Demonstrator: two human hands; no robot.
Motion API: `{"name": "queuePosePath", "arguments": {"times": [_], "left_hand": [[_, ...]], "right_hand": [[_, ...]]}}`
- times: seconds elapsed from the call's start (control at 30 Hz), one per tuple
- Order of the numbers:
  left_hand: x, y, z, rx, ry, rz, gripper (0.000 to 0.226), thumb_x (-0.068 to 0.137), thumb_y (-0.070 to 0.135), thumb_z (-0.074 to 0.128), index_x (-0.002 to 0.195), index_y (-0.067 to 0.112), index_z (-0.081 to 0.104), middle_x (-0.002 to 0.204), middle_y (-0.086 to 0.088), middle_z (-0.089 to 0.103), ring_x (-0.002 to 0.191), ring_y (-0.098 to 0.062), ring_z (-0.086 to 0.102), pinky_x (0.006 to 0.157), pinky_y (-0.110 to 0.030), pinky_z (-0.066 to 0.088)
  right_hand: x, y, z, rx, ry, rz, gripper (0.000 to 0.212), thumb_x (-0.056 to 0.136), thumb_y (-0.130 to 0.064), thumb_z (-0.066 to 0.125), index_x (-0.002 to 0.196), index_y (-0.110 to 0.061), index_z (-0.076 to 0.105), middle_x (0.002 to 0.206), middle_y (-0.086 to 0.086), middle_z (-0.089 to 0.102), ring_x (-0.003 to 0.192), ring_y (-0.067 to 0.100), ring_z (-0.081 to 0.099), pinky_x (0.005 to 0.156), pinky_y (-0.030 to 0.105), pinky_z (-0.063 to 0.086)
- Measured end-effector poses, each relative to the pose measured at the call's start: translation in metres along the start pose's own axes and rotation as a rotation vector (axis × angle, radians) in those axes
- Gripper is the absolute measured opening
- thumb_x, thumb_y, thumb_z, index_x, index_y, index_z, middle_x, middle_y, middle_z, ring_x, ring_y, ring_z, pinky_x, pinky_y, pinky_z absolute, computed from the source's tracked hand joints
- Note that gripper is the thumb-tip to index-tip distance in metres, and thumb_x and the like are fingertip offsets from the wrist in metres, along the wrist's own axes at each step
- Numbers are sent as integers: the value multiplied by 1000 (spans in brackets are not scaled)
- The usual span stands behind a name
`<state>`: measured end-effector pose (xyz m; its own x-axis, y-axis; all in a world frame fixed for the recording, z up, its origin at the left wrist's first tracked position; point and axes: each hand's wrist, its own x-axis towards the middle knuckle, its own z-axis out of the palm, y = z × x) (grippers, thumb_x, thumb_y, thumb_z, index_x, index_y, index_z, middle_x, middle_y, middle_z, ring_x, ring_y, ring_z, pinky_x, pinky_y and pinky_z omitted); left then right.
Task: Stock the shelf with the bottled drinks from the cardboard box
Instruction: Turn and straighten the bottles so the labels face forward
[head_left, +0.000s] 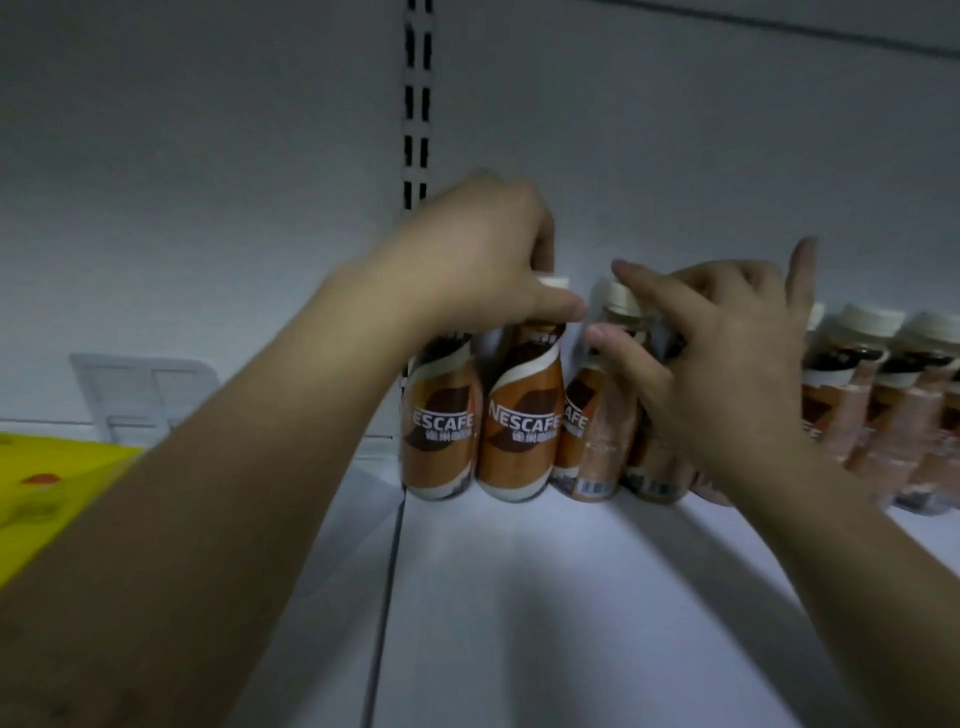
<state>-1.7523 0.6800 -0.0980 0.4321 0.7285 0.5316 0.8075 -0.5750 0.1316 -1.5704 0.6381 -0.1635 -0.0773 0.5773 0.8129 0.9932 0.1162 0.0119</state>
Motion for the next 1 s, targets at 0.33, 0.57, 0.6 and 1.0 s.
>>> {"name": "queuePosePath", "arguments": {"times": [0.33,0.57,0.6,1.0], "left_hand": [[-5,-4,-19,-21,-197,-28,46,66,58,74,102,32,64,90,12,64,80,-7,59,69,-30,50],[-9,-19,-35,29,-412,-51,48,68,41,79,109,43,54,101,20,59,92,-5,56,76,-27,44],[-9,-20,-36,32,-451,-64,46,69,36,80,107,44,54,104,20,59,93,-6,56,78,-29,45],[-11,-30,-31,116,-317,-79,39,62,35,84,93,34,60,85,15,60,75,-5,55,62,-25,43]], "right_hand": [[3,-4,-6,217,11,69,44,82,-43,70,119,-19,69,97,7,72,103,30,57,119,52,14],[7,-1,-8,320,-49,121,42,84,-41,69,124,-27,65,100,-2,68,113,25,49,118,50,18],[8,-1,-9,339,-56,128,43,83,-40,70,123,-27,65,98,-5,64,113,23,47,114,51,26],[14,14,-15,542,-223,162,43,81,-32,74,122,-31,62,106,-15,62,101,7,56,79,15,41]]}}
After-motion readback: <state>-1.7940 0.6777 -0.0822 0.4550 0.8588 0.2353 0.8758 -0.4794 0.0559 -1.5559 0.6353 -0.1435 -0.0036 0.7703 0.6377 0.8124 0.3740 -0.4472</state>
